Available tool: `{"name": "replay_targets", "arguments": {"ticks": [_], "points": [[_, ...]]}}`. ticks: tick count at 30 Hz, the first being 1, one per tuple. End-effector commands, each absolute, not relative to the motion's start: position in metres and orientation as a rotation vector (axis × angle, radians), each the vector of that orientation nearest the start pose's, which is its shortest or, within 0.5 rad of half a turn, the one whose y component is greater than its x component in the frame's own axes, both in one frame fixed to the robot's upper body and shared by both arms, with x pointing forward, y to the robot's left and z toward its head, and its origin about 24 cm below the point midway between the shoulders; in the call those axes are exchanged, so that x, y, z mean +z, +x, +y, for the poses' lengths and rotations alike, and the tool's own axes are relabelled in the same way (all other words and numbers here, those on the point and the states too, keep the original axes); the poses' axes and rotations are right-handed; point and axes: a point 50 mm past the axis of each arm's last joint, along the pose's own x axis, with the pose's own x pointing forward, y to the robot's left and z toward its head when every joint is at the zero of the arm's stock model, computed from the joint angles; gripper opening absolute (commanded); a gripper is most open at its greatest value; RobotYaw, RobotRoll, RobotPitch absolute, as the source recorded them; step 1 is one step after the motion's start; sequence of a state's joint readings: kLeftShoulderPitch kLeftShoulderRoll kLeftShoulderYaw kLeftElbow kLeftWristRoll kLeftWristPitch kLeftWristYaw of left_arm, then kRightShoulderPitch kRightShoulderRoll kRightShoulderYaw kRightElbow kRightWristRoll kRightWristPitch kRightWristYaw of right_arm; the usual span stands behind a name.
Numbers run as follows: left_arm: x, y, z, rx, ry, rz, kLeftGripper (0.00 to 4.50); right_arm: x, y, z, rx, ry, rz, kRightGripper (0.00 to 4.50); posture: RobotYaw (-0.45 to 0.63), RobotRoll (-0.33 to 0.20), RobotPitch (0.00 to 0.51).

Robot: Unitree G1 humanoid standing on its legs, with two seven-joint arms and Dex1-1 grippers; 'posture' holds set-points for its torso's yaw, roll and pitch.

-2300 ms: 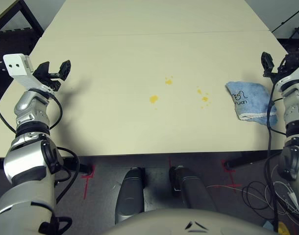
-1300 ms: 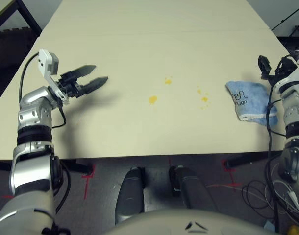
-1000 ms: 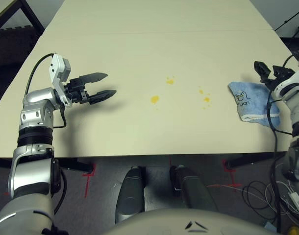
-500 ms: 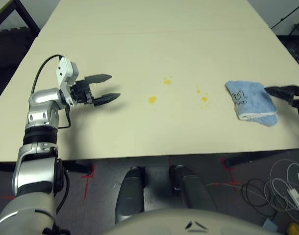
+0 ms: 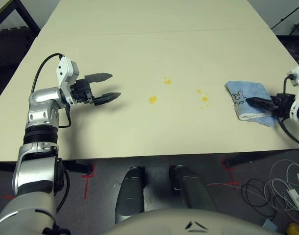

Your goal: Wipe the water off the table with a rag.

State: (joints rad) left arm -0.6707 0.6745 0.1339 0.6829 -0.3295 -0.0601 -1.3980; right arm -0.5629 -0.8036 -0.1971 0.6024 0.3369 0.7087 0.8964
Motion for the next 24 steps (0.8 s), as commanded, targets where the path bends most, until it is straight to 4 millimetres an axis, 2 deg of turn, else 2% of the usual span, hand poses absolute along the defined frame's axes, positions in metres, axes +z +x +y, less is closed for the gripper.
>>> {"name": "replay_targets", "arguments": {"ticks": [1, 7, 8, 11, 18, 20, 21, 24], "points": [[0.157, 0.324, 0.266, -1.076, 0.282, 0.005, 4.50, 0.106, 0.307, -0.324, 0.377, 0.157, 0.583, 4.47, 0.08, 0.000, 0.185], [0.159, 0.324, 0.266, -1.076, 0.286, 0.004, 4.50, 0.095, 0.313, -0.311, 0.397, 0.154, 0.607, 4.47, 0.08, 0.000, 0.187], [0.159, 0.324, 0.266, -1.076, 0.287, 0.003, 4.50, 0.094, 0.313, -0.311, 0.391, 0.150, 0.615, 4.30, 0.08, 0.000, 0.187], [0.160, 0.324, 0.266, -1.075, 0.288, 0.001, 4.50, 0.091, 0.311, -0.312, 0.380, 0.132, 0.632, 3.56, 0.08, 0.000, 0.189], [0.161, 0.325, 0.269, -1.068, 0.292, 0.007, 4.50, 0.097, 0.311, -0.315, 0.385, 0.091, 0.592, 0.98, 0.08, 0.000, 0.195], [0.161, 0.325, 0.270, -1.067, 0.294, 0.008, 4.50, 0.105, 0.313, -0.315, 0.390, 0.085, 0.546, 0.38, 0.08, 0.000, 0.195], [0.162, 0.325, 0.270, -1.066, 0.295, 0.009, 4.50, 0.111, 0.315, -0.314, 0.394, 0.089, 0.520, 0.24, 0.08, 0.000, 0.197], [0.162, 0.326, 0.270, -1.064, 0.297, 0.010, 4.50, 0.131, 0.320, -0.308, 0.425, 0.106, 0.431, 0.23, 0.08, 0.000, 0.197]]}}
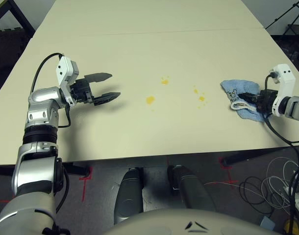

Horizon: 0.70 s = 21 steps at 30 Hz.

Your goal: Wipe the water off the table with a rag.

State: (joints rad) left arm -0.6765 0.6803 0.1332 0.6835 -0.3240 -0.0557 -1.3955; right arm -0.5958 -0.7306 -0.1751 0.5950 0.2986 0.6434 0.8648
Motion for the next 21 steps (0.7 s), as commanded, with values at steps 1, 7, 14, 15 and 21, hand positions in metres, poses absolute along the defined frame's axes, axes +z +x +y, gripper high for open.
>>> {"name": "replay_targets", "arguments": {"ticks": [1, 7, 14, 15, 21], "points": [[0.162, 0.326, 0.270, -1.064, 0.297, 0.010, 4.50, 0.136, 0.322, -0.305, 0.432, 0.107, 0.414, 0.23, 0.07, 0.000, 0.199], [0.162, 0.326, 0.271, -1.067, 0.302, 0.016, 4.50, 0.156, 0.334, -0.278, 0.471, 0.112, 0.353, 0.22, 0.07, 0.000, 0.200], [0.163, 0.325, 0.273, -1.064, 0.307, 0.022, 4.50, 0.129, 0.348, -0.244, 0.447, 0.116, 0.428, 0.22, 0.09, 0.000, 0.206], [0.163, 0.325, 0.273, -1.064, 0.308, 0.021, 4.50, 0.124, 0.349, -0.238, 0.453, 0.123, 0.445, 0.22, 0.09, 0.000, 0.206], [0.164, 0.323, 0.275, -1.061, 0.314, 0.022, 4.50, 0.096, 0.347, -0.201, 0.554, 0.156, 0.538, 0.22, 0.10, 0.000, 0.207]]}}
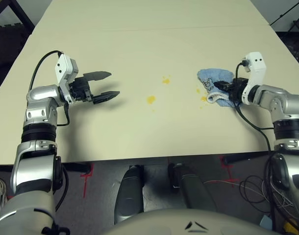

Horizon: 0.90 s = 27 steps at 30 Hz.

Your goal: Wipe the water off the table with a rag.

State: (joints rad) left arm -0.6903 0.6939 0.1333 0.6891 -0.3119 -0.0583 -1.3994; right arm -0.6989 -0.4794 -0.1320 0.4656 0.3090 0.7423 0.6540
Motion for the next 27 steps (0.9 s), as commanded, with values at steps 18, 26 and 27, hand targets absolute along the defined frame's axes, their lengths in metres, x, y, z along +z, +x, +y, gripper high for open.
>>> {"name": "replay_targets", "arguments": {"ticks": [18, 26, 27], "points": [[0.164, 0.321, 0.277, -1.061, 0.318, 0.028, 4.50, 0.075, 0.304, -0.114, 0.841, 0.229, 0.651, 0.22, 0.10, 0.000, 0.207], [0.164, 0.323, 0.275, -1.067, 0.319, 0.029, 4.50, 0.081, 0.311, -0.163, 0.696, 0.186, 0.637, 0.22, 0.09, 0.000, 0.211], [0.164, 0.324, 0.275, -1.068, 0.319, 0.030, 4.50, 0.083, 0.313, -0.174, 0.669, 0.171, 0.634, 0.22, 0.09, 0.000, 0.212]]}}
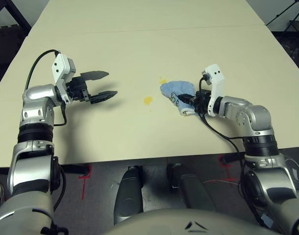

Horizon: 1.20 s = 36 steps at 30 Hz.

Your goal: Wipe the water off the table with a rag.

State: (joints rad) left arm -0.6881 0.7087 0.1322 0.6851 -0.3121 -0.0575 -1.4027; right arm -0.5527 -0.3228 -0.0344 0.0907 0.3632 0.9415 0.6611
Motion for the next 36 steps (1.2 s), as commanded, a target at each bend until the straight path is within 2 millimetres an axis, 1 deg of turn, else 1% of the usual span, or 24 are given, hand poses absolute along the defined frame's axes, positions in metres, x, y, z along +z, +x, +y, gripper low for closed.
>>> {"name": "replay_targets", "arguments": {"ticks": [1, 5, 10, 13, 16, 19, 24, 30, 36], "points": [[0.164, 0.324, 0.275, -1.068, 0.319, 0.030, 4.50, 0.085, 0.313, -0.184, 0.645, 0.160, 0.632, 0.22, 0.09, 0.000, 0.213], [0.165, 0.324, 0.275, -1.069, 0.320, 0.030, 4.50, 0.092, 0.313, -0.220, 0.564, 0.110, 0.633, 0.22, 0.09, 0.000, 0.215], [0.164, 0.324, 0.275, -1.070, 0.319, 0.031, 4.50, 0.102, 0.309, -0.262, 0.481, 0.065, 0.637, 0.22, 0.09, 0.000, 0.217], [0.165, 0.325, 0.274, -1.071, 0.320, 0.031, 4.50, 0.107, 0.308, -0.277, 0.438, 0.058, 0.626, 0.22, 0.08, 0.000, 0.218], [0.165, 0.326, 0.274, -1.072, 0.321, 0.032, 4.50, 0.115, 0.312, -0.283, 0.412, 0.085, 0.574, 0.22, 0.08, 0.000, 0.219], [0.166, 0.327, 0.274, -1.076, 0.322, 0.032, 4.50, 0.128, 0.321, -0.280, 0.418, 0.154, 0.470, 0.22, 0.08, 0.000, 0.220], [0.166, 0.327, 0.274, -1.080, 0.326, 0.034, 4.50, 0.143, 0.337, -0.260, 0.437, 0.255, 0.307, 0.22, 0.07, 0.000, 0.222], [0.166, 0.327, 0.274, -1.086, 0.329, 0.041, 4.50, 0.146, 0.361, -0.228, 0.421, 0.299, 0.223, 0.22, 0.08, 0.000, 0.225], [0.168, 0.326, 0.275, -1.089, 0.332, 0.041, 4.50, 0.142, 0.387, -0.194, 0.384, 0.314, 0.216, 0.22, 0.08, 0.000, 0.227]]}}
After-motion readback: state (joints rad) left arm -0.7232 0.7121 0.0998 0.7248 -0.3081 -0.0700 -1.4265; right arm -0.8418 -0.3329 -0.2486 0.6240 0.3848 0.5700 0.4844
